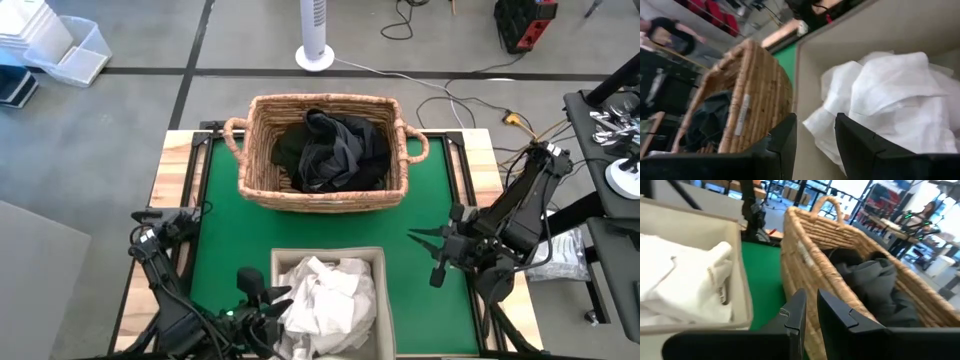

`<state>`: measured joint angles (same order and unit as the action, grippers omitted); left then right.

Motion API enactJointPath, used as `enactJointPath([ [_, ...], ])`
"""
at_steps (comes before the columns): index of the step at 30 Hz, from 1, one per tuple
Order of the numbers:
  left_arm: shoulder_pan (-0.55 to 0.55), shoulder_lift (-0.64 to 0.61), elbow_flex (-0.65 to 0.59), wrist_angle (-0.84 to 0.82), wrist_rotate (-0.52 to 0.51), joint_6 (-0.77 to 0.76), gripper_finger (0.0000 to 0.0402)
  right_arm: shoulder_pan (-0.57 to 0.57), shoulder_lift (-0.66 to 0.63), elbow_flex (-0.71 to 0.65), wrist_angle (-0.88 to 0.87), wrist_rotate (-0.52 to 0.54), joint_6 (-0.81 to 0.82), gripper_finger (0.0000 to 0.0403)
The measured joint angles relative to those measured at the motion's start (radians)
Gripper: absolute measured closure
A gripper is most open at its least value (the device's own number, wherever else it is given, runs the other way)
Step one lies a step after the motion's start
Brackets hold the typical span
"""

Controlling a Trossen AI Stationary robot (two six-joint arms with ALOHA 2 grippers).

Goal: Sort clothes
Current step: Return to Home Position

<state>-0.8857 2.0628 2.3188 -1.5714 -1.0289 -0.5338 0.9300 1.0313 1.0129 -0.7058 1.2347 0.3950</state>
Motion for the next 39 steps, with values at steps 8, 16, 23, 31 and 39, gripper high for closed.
enactJointPath([
  [8, -0.038, -0.001, -0.057, 0.0, -0.135, -0.063, 0.0287, 0.025, 0.019, -0.025, 0.094, -0.017, -0.028, 0.0365],
  [16, -0.025, -0.001, -0.155, 0.024, -0.251, -0.195, 0.0287, 0.058, 0.1, -0.041, 0.58, -0.028, -0.494, 0.0365],
  [23, 0.061, -0.001, -0.218, 0.371, -0.141, 0.065, 0.0287, 0.028, 0.136, -0.041, 0.813, -0.288, -0.667, 0.0365],
  [31, 0.161, -0.001, -0.218, 0.7, 0.087, 0.53, 0.0287, -0.034, 0.143, -0.041, 0.832, -0.409, -0.642, 0.0365],
  [39, 0.238, -0.021, -0.167, 0.703, 0.103, 0.655, 0.0287, -0.041, 0.137, -0.041, 0.91, -0.5, -0.734, 0.0365],
])
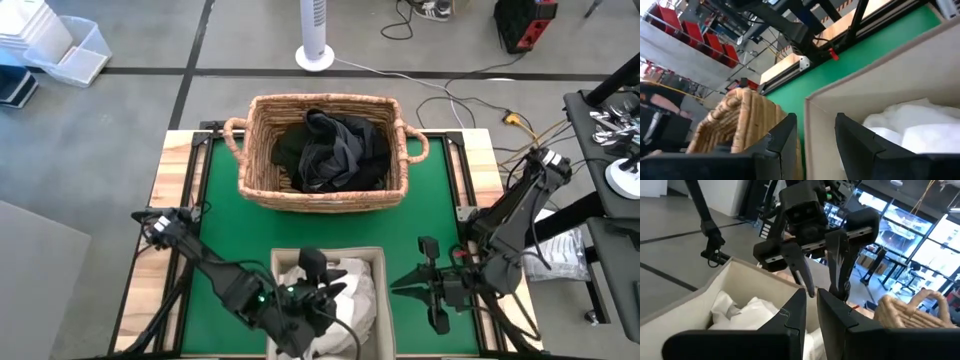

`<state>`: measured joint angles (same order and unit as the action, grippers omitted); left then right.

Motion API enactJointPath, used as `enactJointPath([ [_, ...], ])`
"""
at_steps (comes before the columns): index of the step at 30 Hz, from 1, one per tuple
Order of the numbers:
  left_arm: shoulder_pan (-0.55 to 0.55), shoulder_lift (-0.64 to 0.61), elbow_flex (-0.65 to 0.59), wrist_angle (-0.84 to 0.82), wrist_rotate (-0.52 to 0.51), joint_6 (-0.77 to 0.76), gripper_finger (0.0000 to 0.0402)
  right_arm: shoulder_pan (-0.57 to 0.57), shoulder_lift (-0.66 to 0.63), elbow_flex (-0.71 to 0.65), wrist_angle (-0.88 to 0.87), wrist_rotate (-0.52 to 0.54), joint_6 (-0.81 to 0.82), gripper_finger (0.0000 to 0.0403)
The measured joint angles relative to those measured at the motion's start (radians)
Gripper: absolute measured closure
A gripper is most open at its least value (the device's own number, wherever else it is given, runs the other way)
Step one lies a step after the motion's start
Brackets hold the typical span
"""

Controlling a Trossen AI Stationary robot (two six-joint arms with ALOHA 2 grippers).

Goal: Sort clothes
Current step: Return to Home Position

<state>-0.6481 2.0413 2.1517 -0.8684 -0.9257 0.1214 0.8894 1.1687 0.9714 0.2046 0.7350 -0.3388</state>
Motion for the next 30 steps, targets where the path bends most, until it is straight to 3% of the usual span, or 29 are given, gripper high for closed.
enactJointPath([
  [6, 0.038, -0.024, 0.055, -0.025, 0.103, 0.106, 0.0287, -0.002, -0.04, 0.0, 0.012, -0.002, -0.069, 0.0365],
  [10, 0.101, -0.073, 0.043, -0.054, 0.343, 0.149, 0.0287, -0.014, -0.09, -0.001, 0.013, -0.033, -0.12, 0.0365],
  [14, 0.18, -0.128, 0.025, -0.019, 0.535, 0.152, 0.0287, -0.058, -0.158, -0.026, 0.017, -0.143, -0.125, 0.0365],
  [20, 0.247, -0.158, 0.019, 0.023, 0.594, 0.261, 0.0287, -0.147, -0.245, -0.054, 0.018, -0.178, -0.145, 0.0365],
  [24, 0.289, -0.166, 0.019, 0.038, 0.708, 0.295, 0.0287, -0.236, -0.271, -0.061, 0.016, -0.301, -0.117, 0.0365],
  [30, 0.305, -0.189, 0.018, 0.027, 0.726, 0.294, 0.0287, -0.306, -0.279, -0.079, 0.01, -0.37, -0.064, 0.0365],
])
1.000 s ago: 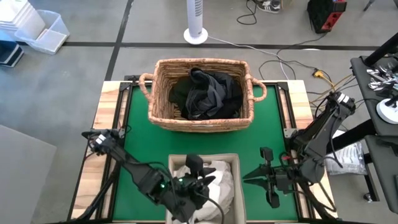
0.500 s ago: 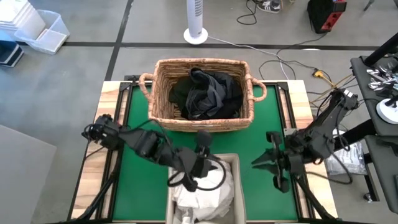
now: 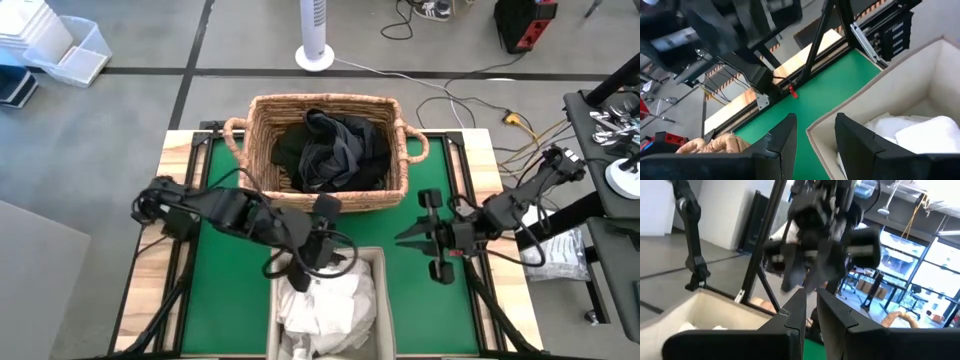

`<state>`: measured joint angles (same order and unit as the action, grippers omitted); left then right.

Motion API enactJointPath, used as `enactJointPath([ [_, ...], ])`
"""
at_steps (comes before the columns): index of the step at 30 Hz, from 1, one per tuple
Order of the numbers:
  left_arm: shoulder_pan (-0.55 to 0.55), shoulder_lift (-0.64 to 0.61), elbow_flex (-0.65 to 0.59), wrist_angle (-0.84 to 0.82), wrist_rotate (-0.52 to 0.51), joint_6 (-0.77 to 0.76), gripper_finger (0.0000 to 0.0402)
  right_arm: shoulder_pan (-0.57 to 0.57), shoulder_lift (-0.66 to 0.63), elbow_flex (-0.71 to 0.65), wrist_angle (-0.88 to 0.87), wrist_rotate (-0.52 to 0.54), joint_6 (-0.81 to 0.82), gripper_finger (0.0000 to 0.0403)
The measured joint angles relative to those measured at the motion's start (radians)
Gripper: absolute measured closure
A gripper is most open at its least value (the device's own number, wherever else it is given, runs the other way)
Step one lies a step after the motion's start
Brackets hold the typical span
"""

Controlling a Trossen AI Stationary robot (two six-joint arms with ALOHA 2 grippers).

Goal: Sort clothes
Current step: Return to Home Position

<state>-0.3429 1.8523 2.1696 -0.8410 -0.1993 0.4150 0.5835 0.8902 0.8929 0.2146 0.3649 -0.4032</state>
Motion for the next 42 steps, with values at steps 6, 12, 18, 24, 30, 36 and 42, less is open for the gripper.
enactJointPath([
  [6, -0.004, -0.092, -0.023, -0.097, -0.071, -0.057, 0.0287, -0.007, -0.015, -0.037, -0.002, 0.001, 0.004, 0.0365],
  [12, -0.017, -0.297, -0.276, 0.03, -0.078, -0.097, 0.0287, -0.007, -0.072, -0.068, -0.001, 0.002, 0.013, 0.0365],
  [18, -0.023, -0.557, -0.649, 0.261, -0.095, -0.143, 0.0287, -0.007, -0.138, -0.122, -0.029, 0.002, 0.057, 0.0365],
  [24, -0.079, -0.826, -0.938, 0.454, -0.231, -0.184, 0.0287, -0.007, -0.208, -0.176, -0.13, 0.063, 0.116, 0.0365],
  [30, -0.06, -0.999, -1.242, 0.708, -0.261, -0.156, 0.0287, -0.047, -0.272, -0.225, -0.127, 0.077, 0.076, 0.0365],
  [36, 0.023, -1.073, -1.41, 0.815, -0.185, -0.121, 0.0287, -0.165, -0.308, -0.245, -0.128, -0.012, 0.079, 0.0365],
  [42, 0.035, -1.238, -1.51, 0.818, -0.176, -0.112, 0.0287, -0.213, -0.397, -0.29, -0.133, -0.034, 0.091, 0.0365],
])
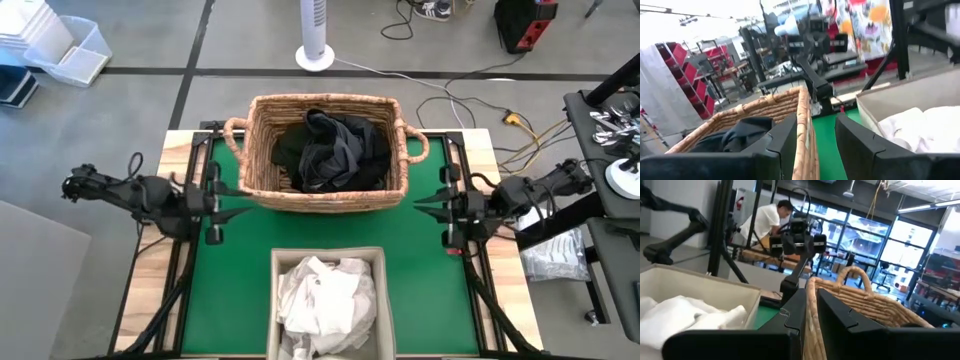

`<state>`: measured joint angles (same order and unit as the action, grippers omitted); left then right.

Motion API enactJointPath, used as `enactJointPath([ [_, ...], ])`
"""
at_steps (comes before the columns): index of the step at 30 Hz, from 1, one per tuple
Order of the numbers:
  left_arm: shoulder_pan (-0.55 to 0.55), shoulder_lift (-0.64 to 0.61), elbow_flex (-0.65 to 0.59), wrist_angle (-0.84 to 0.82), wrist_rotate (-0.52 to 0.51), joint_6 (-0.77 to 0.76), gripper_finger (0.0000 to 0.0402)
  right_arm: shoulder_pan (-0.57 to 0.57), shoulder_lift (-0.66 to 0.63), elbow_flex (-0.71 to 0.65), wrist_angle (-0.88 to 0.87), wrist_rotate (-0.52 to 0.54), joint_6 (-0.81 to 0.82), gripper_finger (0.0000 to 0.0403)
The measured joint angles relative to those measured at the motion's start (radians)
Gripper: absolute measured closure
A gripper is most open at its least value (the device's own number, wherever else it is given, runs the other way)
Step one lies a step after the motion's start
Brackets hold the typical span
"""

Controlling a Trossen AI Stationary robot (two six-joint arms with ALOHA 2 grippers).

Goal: Sort clothes
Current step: Return to Home Position

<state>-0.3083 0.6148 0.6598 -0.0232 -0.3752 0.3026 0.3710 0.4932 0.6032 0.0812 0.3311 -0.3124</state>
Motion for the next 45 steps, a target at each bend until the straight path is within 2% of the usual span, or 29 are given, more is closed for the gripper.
enactJointPath([
  [6, -0.003, -0.174, -0.129, 0.002, 0.002, -0.088, 0.0287, 0.001, -0.131, -0.113, -0.002, -0.003, 0.043, 0.0365],
  [14, -0.002, -0.307, -0.293, 0.081, 0.073, -0.085, 0.0287, 0.001, -0.309, -0.244, 0.001, -0.003, 0.078, 0.0365],
  [22, -0.002, -0.415, -0.437, 0.165, 0.074, -0.105, 0.0287, 0.001, -0.494, -0.356, 0.003, -0.001, 0.078, 0.0365],
  [38, -0.002, -0.613, -0.615, 0.2, 0.07, -0.147, 0.0287, 0.001, -0.492, -0.414, 0.004, -0.026, 0.126, 0.0365],
  [45, -0.001, -0.609, -0.649, 0.194, 0.051, -0.192, 0.0287, 0.001, -0.491, -0.429, 0.006, -0.029, 0.138, 0.0365],
])
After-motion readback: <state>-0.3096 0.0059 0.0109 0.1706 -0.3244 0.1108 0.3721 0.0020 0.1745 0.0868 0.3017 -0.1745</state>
